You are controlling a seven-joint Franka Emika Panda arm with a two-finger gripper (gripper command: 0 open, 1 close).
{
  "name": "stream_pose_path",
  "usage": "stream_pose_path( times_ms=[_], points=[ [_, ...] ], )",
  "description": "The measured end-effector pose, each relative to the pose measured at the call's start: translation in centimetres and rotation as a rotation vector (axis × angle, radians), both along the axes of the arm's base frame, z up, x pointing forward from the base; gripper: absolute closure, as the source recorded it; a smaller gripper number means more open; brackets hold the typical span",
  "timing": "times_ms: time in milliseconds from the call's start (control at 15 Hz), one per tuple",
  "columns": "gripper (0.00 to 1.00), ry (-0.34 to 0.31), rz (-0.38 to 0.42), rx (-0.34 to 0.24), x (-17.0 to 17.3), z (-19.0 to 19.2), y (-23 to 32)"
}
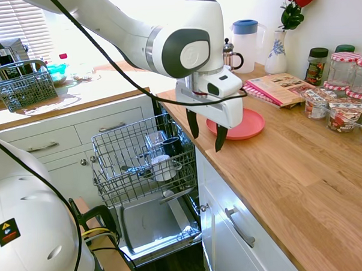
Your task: Put the plate in the dishwasher
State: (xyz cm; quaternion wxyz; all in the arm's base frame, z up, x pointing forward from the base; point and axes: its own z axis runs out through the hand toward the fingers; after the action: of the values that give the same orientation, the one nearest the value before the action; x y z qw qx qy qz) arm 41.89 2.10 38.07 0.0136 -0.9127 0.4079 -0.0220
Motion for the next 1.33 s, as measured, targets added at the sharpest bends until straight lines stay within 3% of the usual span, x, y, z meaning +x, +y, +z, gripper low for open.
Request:
stream_pose_path(
  times_ms=[200,467,800,1000,1333],
  points=[
    [0.00,0.013,-0.019,0.014,0.7,-0.5,-0.1],
    [0.00,0.016,-0.105,0.081,5.4,-0.1,-2.3],
    [0.00,-0.012,-0.128,0.247,10.3,-0.4,-3.6],
    [0.00,0.009,-0.137,0.268,12.2,-2.2,-3.7],
    [0.00,0.014,-0.191,0.303,12.4,-3.2,-5.2]
  ],
)
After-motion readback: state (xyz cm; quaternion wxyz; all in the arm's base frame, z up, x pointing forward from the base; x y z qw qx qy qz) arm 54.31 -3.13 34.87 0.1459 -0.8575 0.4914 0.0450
